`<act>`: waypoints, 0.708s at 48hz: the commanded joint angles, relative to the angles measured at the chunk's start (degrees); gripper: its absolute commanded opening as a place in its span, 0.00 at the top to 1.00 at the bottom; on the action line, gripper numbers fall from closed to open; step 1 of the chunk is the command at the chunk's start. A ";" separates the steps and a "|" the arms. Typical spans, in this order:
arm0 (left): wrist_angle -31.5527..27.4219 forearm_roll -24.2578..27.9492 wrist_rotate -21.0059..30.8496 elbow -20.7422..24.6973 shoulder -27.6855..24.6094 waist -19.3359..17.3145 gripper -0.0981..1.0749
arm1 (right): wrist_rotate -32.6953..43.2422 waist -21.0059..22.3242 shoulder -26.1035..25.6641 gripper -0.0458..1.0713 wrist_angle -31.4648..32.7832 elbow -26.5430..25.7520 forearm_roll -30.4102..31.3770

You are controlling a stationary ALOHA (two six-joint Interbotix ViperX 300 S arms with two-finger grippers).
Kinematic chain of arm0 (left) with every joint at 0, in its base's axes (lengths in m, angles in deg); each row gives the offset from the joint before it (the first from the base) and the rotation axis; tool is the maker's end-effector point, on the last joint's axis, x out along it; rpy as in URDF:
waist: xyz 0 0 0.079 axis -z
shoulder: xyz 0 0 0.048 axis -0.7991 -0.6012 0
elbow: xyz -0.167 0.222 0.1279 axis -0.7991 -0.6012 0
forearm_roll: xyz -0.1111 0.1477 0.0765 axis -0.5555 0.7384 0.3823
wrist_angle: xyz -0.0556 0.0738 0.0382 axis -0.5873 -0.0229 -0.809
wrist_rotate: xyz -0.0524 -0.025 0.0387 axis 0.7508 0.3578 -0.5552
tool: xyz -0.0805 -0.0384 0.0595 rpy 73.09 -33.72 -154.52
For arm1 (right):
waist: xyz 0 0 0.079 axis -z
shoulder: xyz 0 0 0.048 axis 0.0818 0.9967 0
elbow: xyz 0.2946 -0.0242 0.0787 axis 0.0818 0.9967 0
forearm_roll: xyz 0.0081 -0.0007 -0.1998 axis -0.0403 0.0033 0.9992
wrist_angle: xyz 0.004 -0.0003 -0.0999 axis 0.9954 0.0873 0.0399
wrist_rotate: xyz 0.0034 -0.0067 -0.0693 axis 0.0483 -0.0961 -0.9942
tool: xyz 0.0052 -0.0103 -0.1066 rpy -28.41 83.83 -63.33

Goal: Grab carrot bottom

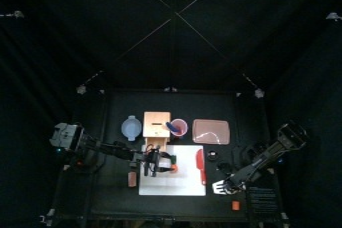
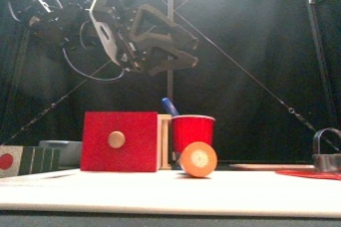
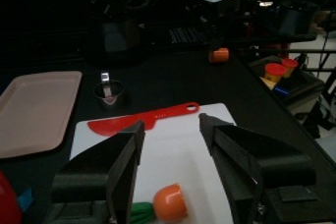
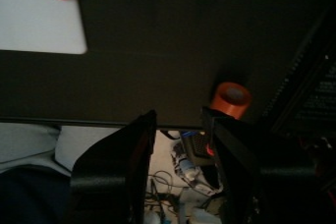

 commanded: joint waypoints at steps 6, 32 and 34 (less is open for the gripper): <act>0.44 0.09 0.18 0.97 0.53 -0.26 0.20 | 8.44 -5.27 2.64 0.25 -5.54 -1.05 -0.88; 0.44 0.09 0.18 1.23 0.53 0.09 0.20 | 12.04 -9.32 12.39 0.25 -8.44 1.23 -4.75; 0.44 0.09 0.26 1.23 0.44 0.09 0.20 | 12.13 -9.23 12.83 0.25 -8.44 1.58 -4.92</act>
